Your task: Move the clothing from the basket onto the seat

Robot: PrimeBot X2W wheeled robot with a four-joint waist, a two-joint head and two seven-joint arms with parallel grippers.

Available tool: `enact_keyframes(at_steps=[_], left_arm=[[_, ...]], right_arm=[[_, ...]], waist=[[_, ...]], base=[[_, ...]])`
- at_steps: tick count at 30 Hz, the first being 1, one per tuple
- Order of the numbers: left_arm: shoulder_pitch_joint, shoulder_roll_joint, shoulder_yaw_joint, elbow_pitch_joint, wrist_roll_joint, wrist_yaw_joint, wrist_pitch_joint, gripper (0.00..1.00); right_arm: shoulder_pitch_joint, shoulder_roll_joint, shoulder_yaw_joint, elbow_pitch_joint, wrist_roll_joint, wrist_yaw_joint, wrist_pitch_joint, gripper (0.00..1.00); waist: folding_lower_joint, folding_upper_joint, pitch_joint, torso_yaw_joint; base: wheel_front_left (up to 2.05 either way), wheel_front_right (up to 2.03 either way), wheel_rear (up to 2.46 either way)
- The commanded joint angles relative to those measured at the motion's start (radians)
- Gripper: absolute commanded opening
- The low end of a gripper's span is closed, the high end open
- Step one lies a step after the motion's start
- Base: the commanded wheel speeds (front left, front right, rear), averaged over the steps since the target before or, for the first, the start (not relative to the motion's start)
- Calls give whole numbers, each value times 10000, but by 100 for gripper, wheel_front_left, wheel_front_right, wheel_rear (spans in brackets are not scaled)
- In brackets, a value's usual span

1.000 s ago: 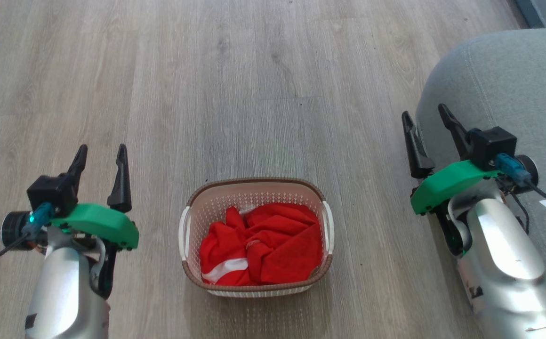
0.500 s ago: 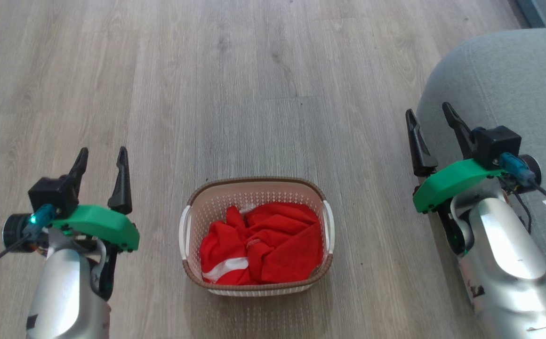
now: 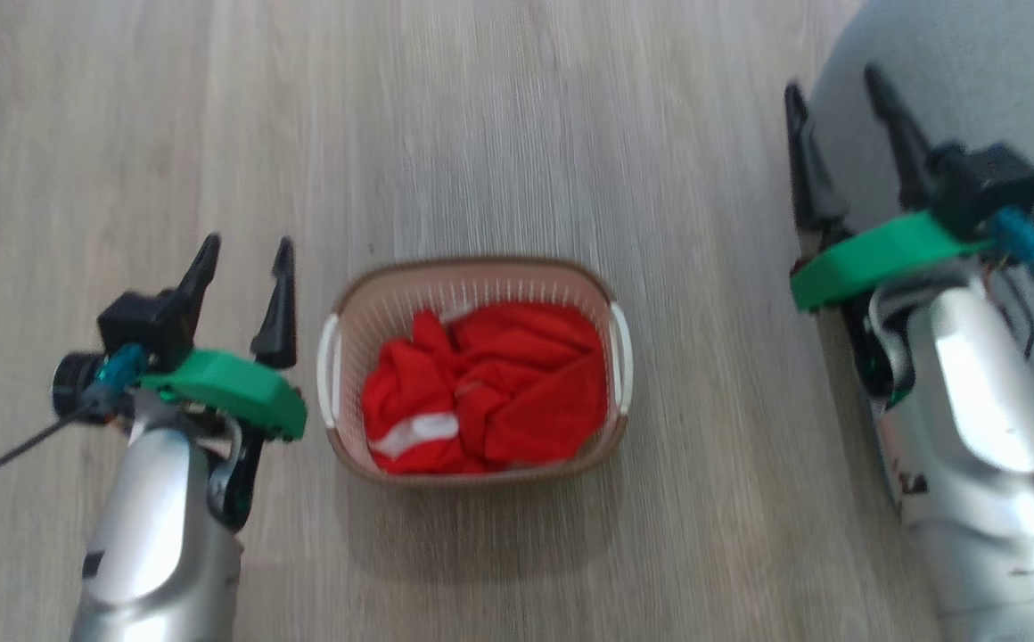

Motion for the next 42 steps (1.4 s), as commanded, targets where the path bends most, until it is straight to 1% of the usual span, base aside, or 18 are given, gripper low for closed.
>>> enact_keyframes(at_steps=[1, 10, 14, 15, 20, 21, 23, 29, 33, 38, 40, 42], left_arm=[[-574, 138, 93, -291, -138, -12, -124, 100], [-1783, 106, -1016, 31, -540, -12, -124, 100], [-2378, 105, -1622, 681, -800, -12, -124, 100], [-2378, 105, -1622, 681, -800, -12, -124, 100], [-3182, 107, -2264, 1867, -1089, -12, -124, 100], [-3550, 117, -2633, 2314, -1157, -12, -124, 100], [-3898, 133, -2989, 2747, -1215, -12, -124, 100], [-4898, 118, -4458, 4018, -1521, -12, -124, 100], [-5374, 78, -5678, 4356, -1921, -12, -124, 100], [-5657, 52, -7595, 4702, -2654, -12, -124, 100], [-5814, 116, -8233, 4888, -3019, -12, -124, 100], [-6051, 271, -8656, 5092, -3270, -12, -124, 100]], right_arm=[[-536, 163, 96, -576, -123, -2, -93, 100], [-1675, 256, -133, -1388, -484, -2, -93, 100], [-2154, 277, -139, -1547, -612, -2, -93, 100], [-2154, 277, -139, -1547, -612, -2, -93, 100], [-2551, 290, -49, -1638, -722, -2, -93, 100], [-2654, 298, -21, -1691, -755, -2, -93, 100], [-2728, 307, 9, -1731, -760, -2, -93, 100], [-2805, 339, 134, -1788, -699, -2, -93, 100], [-2782, 351, 196, -1812, -574, -2, -93, 100], [-2749, 355, 313, -1847, -275, -2, -93, 100], [-2763, 355, 350, -1861, -190, -2, -93, 100], [-2794, 356, 401, -1882, -106, -2, -93, 100]], waist=[[-1, -1, 1039, -137], [-1, -1, 3632, -211], [-1, -1, 4620, -278], [-1, -1, 4620, -278], [-1, -1, 5550, -430], [-1, -1, 5865, -510], [-1, -1, 6116, -604], [-1, -1, 6632, -984], [-1, -1, 6828, -1189], [-1, -1, 7001, -1412], [-1, -1, 7085, -1505], [-1, -1, 7195, -1616]], base=[[0, 0, 0], [0, 0, 0], [0, 0, 0], [0, 0, 0], [0, 0, 0], [0, 0, 0], [0, 0, 0], [0, 0, 0], [0, 0, 0], [0, 0, 0], [0, 0, 0], [0, 0, 0]])
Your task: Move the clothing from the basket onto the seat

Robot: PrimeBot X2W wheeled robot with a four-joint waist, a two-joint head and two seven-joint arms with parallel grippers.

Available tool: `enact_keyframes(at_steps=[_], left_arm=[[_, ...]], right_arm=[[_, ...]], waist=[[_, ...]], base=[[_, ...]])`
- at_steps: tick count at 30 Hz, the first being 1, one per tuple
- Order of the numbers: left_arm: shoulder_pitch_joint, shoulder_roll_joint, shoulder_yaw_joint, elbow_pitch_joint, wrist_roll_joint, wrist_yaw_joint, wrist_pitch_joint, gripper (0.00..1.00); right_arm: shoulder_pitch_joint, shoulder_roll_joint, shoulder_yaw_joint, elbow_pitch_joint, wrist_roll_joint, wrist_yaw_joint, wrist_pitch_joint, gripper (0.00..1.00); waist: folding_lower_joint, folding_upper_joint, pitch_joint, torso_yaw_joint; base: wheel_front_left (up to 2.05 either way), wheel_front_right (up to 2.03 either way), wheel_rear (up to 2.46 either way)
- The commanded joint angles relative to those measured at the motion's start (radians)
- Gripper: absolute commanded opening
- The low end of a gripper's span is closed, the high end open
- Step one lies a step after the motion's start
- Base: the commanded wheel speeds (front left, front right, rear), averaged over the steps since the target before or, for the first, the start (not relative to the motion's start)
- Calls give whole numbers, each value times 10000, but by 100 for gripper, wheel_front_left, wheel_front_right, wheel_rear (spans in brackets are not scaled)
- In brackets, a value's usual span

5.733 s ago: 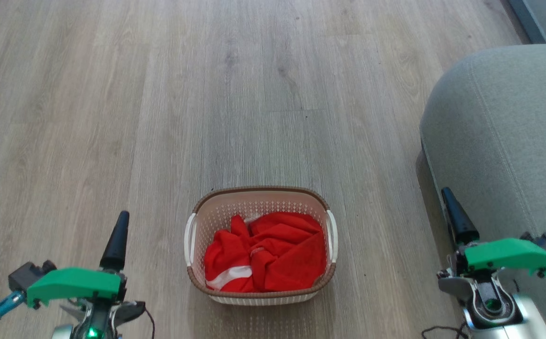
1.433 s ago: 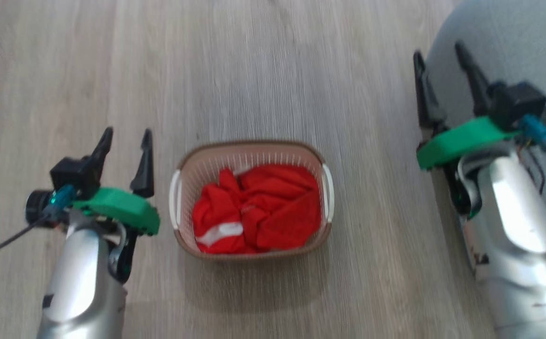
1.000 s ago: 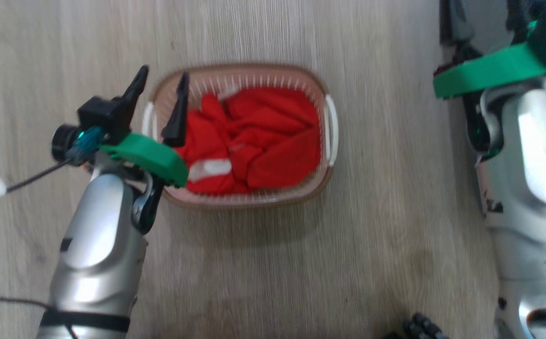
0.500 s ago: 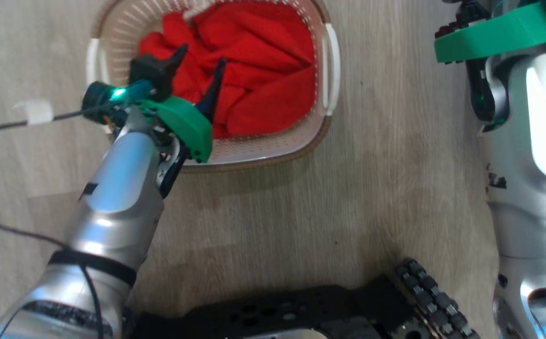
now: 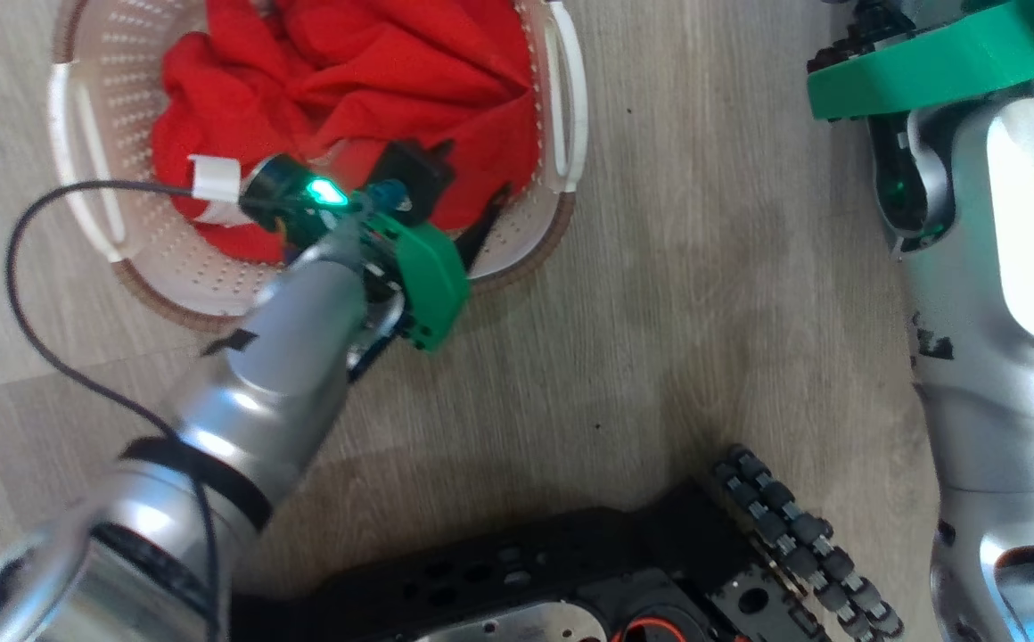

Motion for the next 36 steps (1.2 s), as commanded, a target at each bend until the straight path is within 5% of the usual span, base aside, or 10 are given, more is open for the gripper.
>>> enact_keyframes(at_steps=[1, 20, 22, 36], left_arm=[[-278, 306, 38, -19, -119, -12, -95, 100], [-1323, 407, -826, 2250, -75, -9, -68, 100], [-1381, 368, -847, 2347, -254, -9, -55, 0], [-873, 658, 206, 1233, -1169, -10, -93, 0]], right_arm=[[69, 174, 140, -353, 90, -2, -63, 100], [75, 175, 418, -641, 748, -2, -63, 100], [81, 175, 396, -618, 746, -2, -63, 100], [225, 175, 168, -230, 123, -2, -63, 100]], waist=[[0, 0, 136, -137], [0, 0, 914, -910], [0, 0, 910, -888], [0, 0, -681, -36]], base=[[0, 0, 0], [0, 0, 0], [0, 0, 0], [0, 0, 0]])
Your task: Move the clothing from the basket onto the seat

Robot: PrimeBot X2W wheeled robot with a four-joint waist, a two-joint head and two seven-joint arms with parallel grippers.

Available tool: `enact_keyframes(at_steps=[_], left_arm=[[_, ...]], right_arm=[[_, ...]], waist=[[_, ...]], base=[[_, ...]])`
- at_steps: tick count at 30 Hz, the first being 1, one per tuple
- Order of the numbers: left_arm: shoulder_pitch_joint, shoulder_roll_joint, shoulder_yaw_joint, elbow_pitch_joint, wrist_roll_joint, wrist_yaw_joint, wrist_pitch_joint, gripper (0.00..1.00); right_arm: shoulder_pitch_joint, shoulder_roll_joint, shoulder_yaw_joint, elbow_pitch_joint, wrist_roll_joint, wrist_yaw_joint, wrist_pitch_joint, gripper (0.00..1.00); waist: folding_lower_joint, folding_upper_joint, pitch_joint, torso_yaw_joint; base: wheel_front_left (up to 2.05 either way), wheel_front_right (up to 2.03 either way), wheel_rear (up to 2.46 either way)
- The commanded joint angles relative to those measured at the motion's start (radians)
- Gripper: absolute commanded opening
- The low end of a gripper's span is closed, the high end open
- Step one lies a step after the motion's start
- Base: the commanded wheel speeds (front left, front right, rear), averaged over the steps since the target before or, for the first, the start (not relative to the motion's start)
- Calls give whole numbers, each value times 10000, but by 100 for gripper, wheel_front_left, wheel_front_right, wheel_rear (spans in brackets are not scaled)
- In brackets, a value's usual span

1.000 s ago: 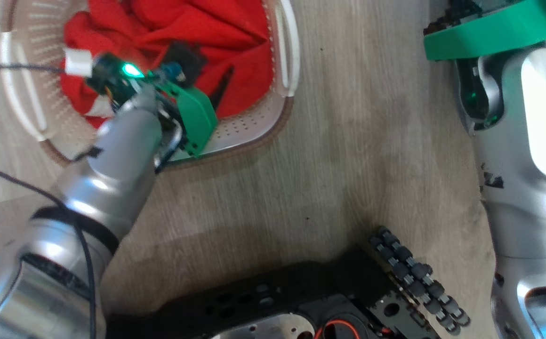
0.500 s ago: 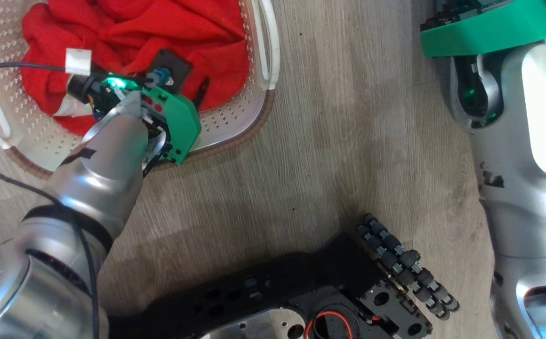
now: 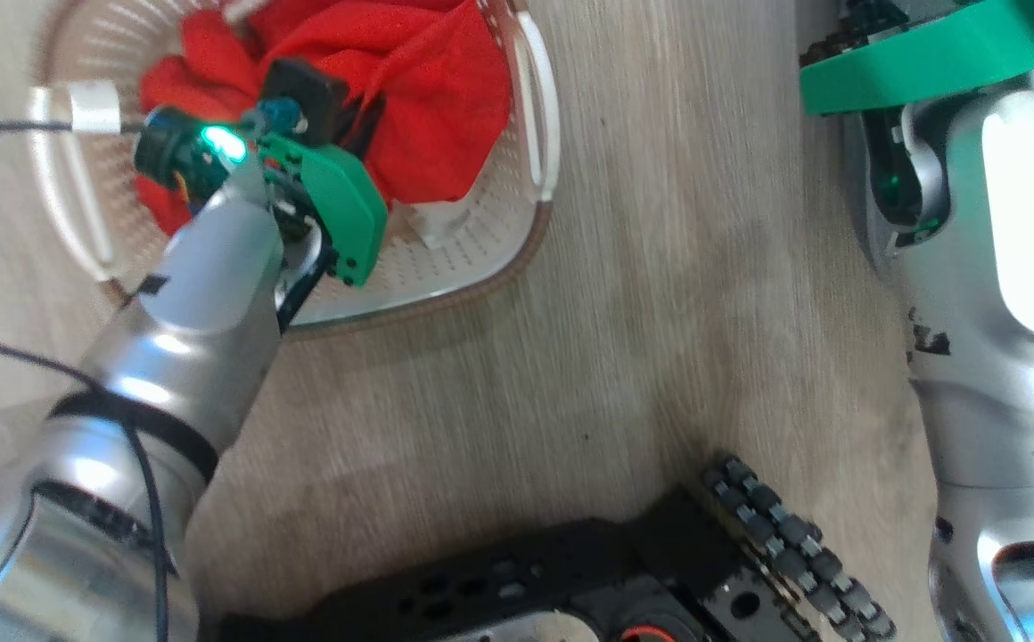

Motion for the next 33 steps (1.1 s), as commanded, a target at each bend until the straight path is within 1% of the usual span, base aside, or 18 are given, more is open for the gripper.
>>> enact_keyframes(at_steps=[1, 10, 19, 24, 29, 33], left_arm=[[472, 199, 329, -344, -70, -10, -93, 0], [1798, 194, 1889, -1664, 159, 63, -94, 0], [2979, 29, 3399, -2772, 851, 68, -94, 0], [3404, -90, 3853, -3262, 1436, 49, -95, 0], [3610, -152, 4181, -3517, 1703, 28, -95, 0], [3737, -204, 4497, -3971, 1912, 11, -95, 0]], right_arm=[[391, 139, 54, -204, -85, -2, -63, 100], [812, 139, 202, 417, -387, -2, -63, 100], [1547, 55, 279, 1030, -412, -2, -63, 100], [2050, -143, 511, 1335, -326, -2, -63, 100], [2428, -160, 491, 1516, -228, -2, -63, 100], [2821, -126, 494, 1659, -193, -2, -63, 100]], waist=[[1, 0, -693, 383], [1, 0, -2664, 986], [1, 0, -4434, 1464], [1, 0, -5309, 1729], [1, 0, -5869, 1846], [1, 0, -6400, 1936]], base=[[0, 0, 0], [0, 0, 0], [0, 0, 0], [0, 0, 0], [0, 0, 0], [0, 0, 0]])
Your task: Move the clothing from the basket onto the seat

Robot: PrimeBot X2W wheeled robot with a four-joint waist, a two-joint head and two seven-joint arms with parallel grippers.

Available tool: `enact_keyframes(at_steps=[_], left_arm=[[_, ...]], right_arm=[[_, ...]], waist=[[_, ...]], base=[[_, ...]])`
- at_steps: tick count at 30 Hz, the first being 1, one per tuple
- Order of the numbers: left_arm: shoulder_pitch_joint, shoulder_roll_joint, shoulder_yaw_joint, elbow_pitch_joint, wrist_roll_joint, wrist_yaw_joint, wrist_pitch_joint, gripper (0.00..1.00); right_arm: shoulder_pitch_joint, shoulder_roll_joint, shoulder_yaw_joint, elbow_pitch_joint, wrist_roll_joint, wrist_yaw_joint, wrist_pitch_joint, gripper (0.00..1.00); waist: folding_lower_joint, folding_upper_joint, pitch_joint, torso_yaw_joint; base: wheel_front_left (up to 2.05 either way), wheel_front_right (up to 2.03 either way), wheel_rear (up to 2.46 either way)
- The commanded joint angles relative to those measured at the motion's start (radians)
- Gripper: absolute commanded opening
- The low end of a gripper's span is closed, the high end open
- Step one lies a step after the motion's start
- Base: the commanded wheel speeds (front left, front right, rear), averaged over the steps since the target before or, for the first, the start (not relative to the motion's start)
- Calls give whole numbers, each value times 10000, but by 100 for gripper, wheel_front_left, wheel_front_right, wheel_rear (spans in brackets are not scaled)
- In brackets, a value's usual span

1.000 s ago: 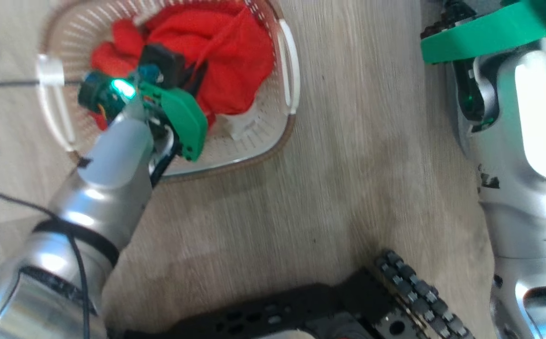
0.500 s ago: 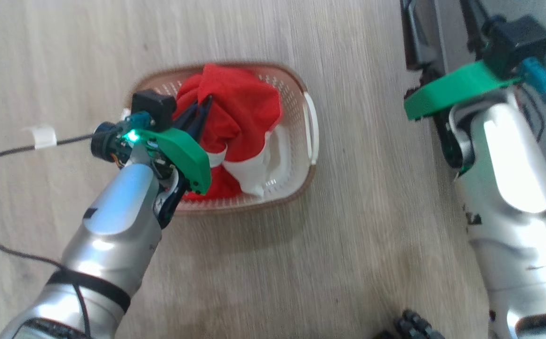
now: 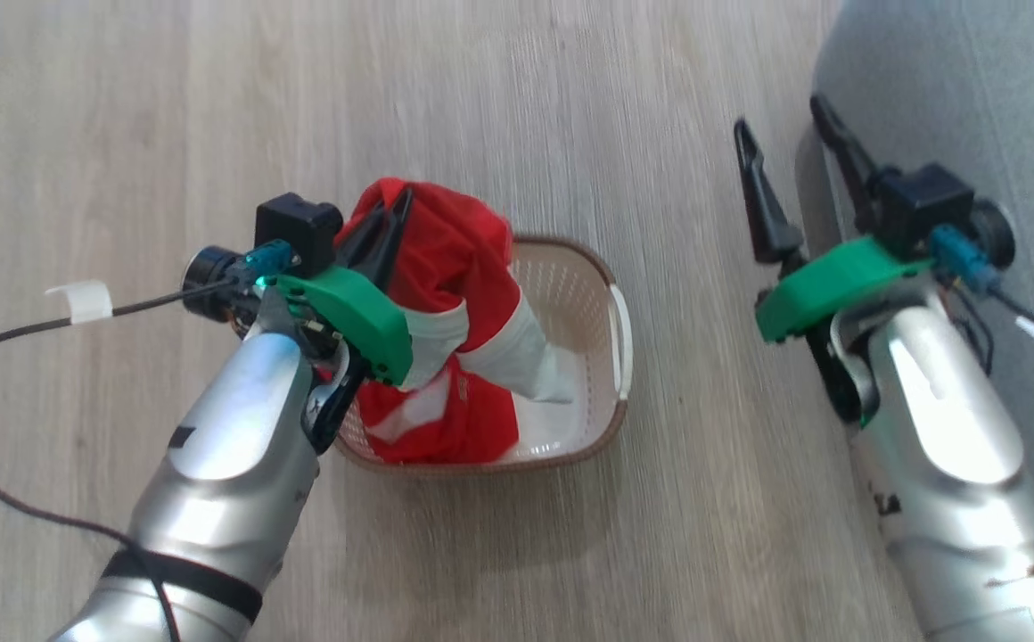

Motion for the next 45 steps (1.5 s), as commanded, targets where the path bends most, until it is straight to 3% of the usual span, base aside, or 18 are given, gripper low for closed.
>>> enact_keyframes(at_steps=[1, 13, 23, 36, 39, 45], left_arm=[[-218, 140, 346, -432, 86, 2, -97, 0], [-1295, 37, 696, -3068, 577, -15, -97, 0], [-1862, 41, 642, -3928, 849, -16, -97, 0], [-1641, -52, 308, -3757, 830, -17, -97, 0], [-1626, -66, 243, -3769, 817, -17, -97, 0], [-1509, -118, -11, -3828, 683, -17, -97, 0]], right_arm=[[73, 101, 147, -253, 107, -2, -63, 100], [793, 62, 128, 66, 263, -2, -63, 100], [767, 126, 273, -188, 451, -2, -63, 100], [-182, 280, 2350, -3042, 1322, -2, -63, 100], [-368, 288, 2800, -2943, 1401, -2, -63, 100], [-1188, 320, 3929, -1226, 1627, -2, -63, 100]], waist=[[2, -1, -371, 145], [2, -1, -1158, 309], [2, -1, -1196, 158], [2, -1, -1102, 39], [2, -1, -1101, 66], [2, -1, -1094, 242]], base=[[0, 0, 0], [0, 0, 0], [0, 0, 0], [0, 0, 0], [0, 0, 0], [0, 0, 0]])
